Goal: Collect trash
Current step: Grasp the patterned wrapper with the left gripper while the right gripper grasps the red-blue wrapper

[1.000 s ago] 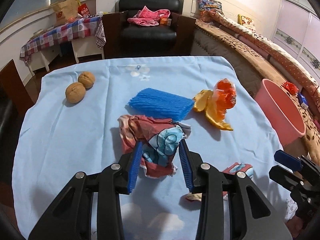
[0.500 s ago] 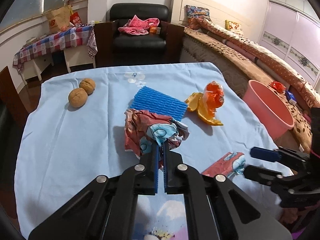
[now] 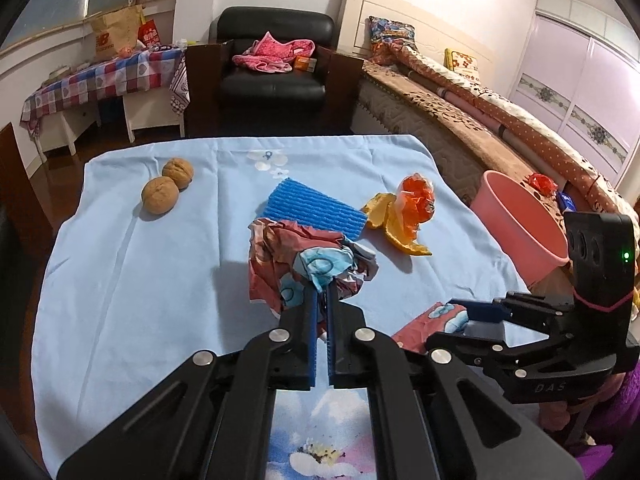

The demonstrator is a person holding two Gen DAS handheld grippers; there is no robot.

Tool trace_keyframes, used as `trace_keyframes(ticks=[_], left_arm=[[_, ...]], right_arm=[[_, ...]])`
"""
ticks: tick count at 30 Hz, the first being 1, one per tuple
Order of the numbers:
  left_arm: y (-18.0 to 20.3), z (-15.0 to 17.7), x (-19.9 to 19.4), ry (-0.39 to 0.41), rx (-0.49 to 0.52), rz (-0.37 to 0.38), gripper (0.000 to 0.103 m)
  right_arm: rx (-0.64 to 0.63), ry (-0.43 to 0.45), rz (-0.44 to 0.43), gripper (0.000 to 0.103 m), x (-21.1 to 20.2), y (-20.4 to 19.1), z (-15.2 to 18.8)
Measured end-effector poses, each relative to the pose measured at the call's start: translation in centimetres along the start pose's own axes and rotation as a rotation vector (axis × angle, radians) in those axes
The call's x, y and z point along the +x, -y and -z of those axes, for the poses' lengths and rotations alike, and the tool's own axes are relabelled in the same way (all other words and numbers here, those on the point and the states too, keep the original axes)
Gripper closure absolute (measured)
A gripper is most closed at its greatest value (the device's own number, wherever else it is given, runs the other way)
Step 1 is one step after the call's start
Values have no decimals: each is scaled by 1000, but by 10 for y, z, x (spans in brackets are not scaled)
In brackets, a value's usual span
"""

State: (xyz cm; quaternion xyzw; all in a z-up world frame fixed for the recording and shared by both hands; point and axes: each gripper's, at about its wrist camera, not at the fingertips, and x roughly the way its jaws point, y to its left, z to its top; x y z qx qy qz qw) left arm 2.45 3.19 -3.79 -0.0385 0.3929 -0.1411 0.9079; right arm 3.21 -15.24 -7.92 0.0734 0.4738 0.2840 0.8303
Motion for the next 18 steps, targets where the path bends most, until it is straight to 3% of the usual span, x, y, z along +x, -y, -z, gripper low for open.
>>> trace_keyframes(ticks=[1,2,5,18], left_arm=[[0,0,0,-1,-2,0,100],[0,0,0,-2,-4,-1,100],[0,-1,0,-2,-3,0,100],[20,-10,-11,37,24,30,100]], right_arm=[[0,-2,4,66,0,-1,2],[2,-15,18,84,2,0,4],[39,-13,-21,94,-2,4,10],[120,143,-3,95,-53,20,14]])
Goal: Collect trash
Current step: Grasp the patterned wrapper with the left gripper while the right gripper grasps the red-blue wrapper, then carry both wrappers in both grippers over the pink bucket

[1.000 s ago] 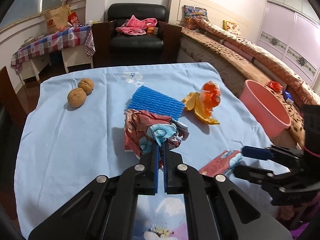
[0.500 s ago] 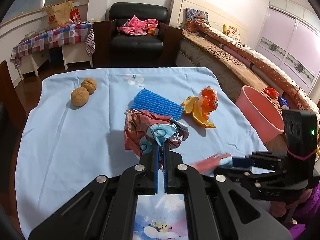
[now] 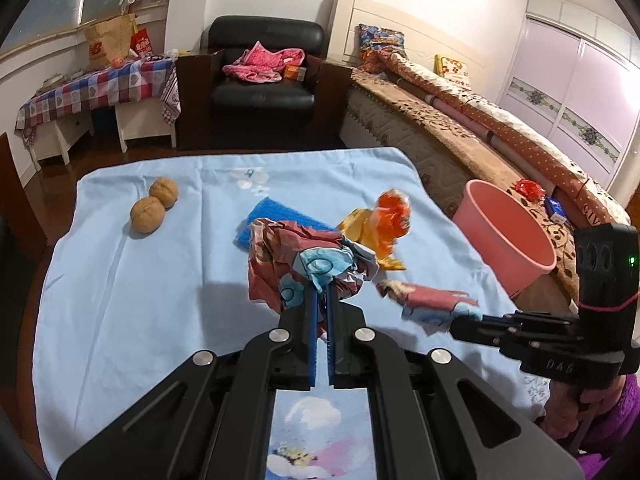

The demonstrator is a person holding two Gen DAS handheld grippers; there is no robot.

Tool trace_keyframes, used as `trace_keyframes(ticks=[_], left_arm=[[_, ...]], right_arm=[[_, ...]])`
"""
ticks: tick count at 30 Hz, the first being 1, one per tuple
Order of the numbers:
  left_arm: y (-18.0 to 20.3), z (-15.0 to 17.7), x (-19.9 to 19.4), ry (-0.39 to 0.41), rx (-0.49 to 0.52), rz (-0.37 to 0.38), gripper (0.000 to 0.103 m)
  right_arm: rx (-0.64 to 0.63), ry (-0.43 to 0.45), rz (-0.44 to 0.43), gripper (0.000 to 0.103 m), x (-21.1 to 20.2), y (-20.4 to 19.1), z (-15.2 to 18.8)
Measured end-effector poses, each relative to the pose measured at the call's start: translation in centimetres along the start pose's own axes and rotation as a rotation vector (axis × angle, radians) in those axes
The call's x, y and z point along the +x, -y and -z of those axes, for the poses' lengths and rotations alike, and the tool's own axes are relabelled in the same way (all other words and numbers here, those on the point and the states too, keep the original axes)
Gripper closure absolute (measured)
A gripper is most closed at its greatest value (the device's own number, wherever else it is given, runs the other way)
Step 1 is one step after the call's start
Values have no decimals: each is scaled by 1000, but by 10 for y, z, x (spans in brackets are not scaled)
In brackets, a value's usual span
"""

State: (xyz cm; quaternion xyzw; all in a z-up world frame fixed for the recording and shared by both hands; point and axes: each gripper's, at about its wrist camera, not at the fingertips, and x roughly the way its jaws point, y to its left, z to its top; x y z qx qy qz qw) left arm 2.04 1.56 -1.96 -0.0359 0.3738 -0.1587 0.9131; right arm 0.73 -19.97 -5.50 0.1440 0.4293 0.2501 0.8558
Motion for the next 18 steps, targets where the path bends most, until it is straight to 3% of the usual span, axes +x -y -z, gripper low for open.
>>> trace_keyframes(ticks=[18], left_arm=[[51,-16,4,16,86,85,100]], right_arm=[[51,178,118,95,-59,26,-4]])
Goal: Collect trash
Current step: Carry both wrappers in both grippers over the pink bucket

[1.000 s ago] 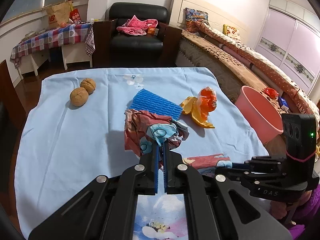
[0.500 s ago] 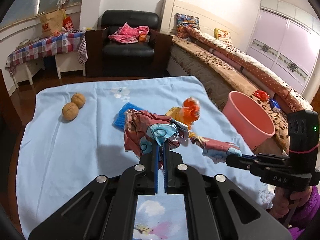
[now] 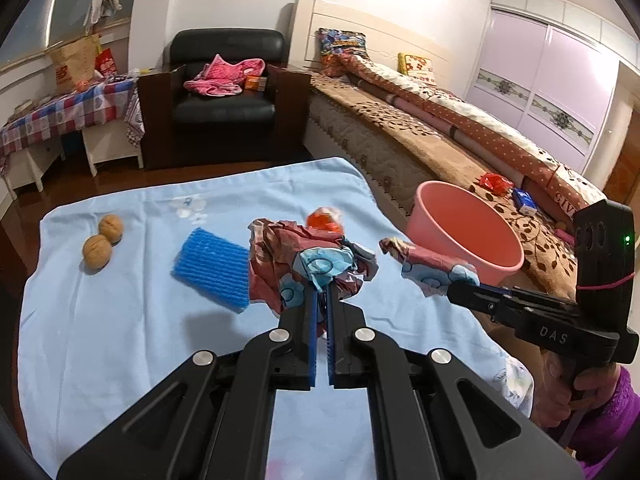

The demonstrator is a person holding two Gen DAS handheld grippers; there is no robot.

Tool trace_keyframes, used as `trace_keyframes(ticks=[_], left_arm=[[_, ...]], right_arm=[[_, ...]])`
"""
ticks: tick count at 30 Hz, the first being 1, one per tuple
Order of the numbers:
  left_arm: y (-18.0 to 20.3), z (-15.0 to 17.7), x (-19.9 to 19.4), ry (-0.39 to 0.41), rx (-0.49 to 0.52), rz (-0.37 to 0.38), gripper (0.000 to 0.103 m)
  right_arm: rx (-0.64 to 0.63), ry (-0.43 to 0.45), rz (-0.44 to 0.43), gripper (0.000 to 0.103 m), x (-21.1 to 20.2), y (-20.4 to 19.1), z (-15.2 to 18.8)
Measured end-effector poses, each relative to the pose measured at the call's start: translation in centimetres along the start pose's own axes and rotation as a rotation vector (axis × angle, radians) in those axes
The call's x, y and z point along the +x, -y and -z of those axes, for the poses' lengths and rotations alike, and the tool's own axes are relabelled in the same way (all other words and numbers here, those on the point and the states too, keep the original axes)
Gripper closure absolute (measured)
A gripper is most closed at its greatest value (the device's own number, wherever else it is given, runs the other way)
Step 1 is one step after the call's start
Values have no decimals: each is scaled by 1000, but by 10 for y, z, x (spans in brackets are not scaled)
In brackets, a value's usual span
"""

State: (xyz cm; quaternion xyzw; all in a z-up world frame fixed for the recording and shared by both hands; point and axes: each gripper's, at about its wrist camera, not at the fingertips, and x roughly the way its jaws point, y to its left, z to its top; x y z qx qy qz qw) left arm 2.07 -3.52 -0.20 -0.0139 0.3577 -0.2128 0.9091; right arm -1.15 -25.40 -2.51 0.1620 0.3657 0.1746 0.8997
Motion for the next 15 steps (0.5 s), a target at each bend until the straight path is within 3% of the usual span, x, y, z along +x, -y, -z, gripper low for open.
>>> trace_keyframes(ticks=[15], left_arm=[[40,-9,20,-21,52,74,100]], right_arm=[[35,74,71,95,-25,17,0]])
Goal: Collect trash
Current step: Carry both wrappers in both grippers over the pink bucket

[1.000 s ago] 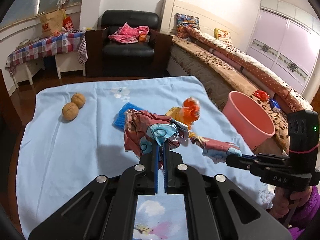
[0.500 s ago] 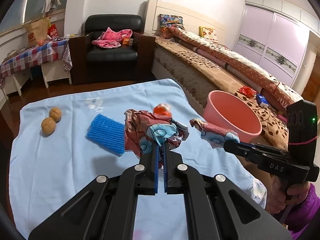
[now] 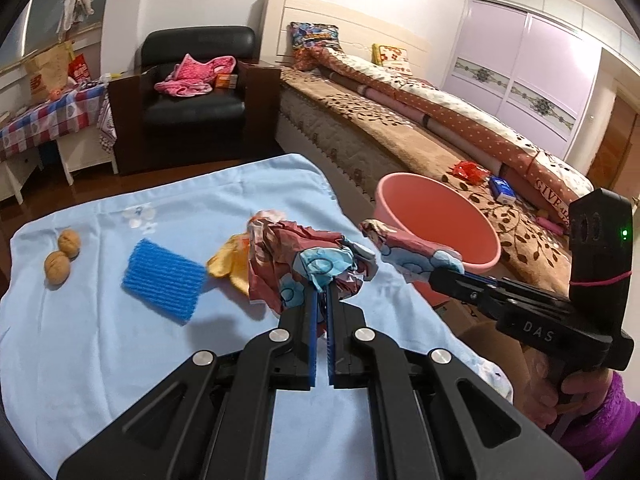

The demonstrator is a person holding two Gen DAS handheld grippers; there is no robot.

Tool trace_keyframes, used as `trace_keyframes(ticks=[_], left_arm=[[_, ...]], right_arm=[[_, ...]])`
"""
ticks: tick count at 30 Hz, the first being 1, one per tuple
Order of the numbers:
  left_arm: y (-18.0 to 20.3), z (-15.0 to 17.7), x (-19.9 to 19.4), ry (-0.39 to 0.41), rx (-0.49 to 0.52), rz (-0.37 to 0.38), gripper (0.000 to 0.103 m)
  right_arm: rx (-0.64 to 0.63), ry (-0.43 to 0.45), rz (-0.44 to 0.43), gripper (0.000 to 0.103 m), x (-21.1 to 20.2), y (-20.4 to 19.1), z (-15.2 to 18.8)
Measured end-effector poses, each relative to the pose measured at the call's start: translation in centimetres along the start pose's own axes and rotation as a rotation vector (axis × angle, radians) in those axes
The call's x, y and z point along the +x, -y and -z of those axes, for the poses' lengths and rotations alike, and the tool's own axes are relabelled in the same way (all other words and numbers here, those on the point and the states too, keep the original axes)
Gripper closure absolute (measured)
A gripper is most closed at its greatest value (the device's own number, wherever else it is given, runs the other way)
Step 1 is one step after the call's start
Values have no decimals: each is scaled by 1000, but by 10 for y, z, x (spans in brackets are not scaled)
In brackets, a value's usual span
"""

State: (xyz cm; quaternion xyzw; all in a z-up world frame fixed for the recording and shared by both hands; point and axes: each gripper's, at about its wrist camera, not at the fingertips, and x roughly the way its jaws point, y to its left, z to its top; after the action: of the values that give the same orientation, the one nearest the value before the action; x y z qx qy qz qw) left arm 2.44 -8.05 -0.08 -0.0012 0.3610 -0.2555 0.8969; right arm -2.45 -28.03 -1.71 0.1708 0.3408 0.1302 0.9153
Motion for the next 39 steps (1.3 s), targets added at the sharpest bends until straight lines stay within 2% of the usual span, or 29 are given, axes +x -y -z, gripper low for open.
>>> trace_keyframes(ticks=[20,29,39], left_arm=[[57,-32,37,-4,96,59,100],[89,-51,63,-6,159,74,100],[124,-66,100,-18,228,75,100]], right_arm=[[117,126,159,95,-29,58,-15],[192,159,222,95,-37,100,-26],[157,157,313,95,-29,119,-36]])
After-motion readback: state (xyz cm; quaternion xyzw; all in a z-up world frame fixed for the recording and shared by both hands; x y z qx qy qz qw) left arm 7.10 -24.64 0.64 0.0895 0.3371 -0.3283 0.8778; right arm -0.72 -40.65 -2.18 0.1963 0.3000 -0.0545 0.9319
